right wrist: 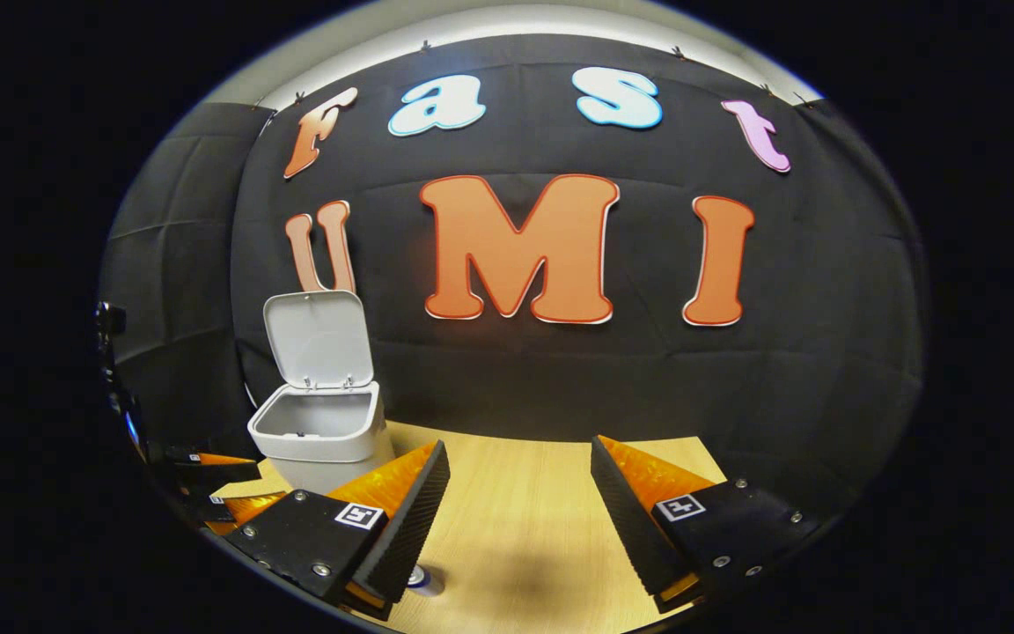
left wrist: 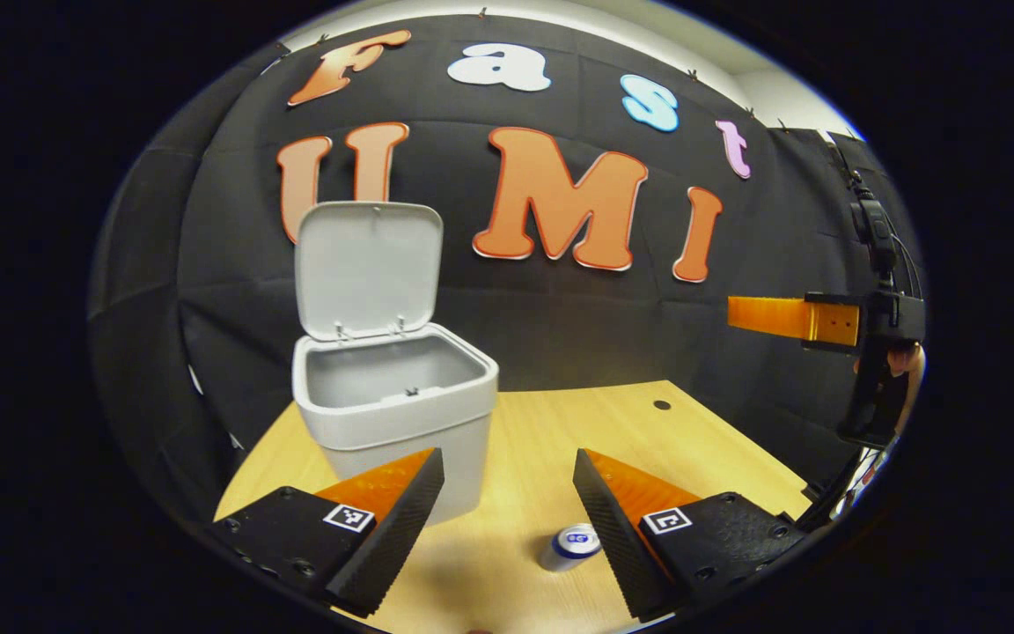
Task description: Press the lid of the desktop garbage bin to open it, pick up the crumpled paper on the desktop and throw it into the bin, then pick up the pop can on the desktop and drop it into the bin, and finally close the garbage bin lid.
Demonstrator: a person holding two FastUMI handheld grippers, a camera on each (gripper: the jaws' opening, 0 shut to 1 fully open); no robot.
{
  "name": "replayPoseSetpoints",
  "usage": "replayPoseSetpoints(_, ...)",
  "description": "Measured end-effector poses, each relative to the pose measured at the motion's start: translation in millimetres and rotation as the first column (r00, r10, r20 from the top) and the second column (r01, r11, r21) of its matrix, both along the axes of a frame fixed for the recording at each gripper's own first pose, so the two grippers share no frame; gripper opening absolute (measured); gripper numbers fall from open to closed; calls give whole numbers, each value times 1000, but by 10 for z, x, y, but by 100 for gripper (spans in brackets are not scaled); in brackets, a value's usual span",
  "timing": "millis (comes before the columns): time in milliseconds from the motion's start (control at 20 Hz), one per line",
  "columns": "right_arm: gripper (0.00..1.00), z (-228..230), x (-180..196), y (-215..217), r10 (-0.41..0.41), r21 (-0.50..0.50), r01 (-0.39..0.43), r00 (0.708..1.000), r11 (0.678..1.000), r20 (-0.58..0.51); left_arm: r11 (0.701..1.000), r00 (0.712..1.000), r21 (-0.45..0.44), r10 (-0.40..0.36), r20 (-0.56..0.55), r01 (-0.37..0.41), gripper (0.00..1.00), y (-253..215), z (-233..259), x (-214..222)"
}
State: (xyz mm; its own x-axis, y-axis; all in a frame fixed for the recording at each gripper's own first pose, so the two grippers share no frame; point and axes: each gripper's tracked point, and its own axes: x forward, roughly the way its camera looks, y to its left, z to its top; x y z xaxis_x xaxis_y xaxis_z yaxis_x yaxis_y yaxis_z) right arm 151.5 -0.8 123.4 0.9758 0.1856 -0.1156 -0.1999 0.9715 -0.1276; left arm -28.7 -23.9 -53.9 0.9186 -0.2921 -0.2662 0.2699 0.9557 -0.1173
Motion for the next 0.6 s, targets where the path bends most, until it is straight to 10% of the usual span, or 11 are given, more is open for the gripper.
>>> replayPoseSetpoints(600,100,-253,-186,-762,-110,36,113,991,993,-71,985,960,49,-150,-238,167,96,-810,-1179,100)
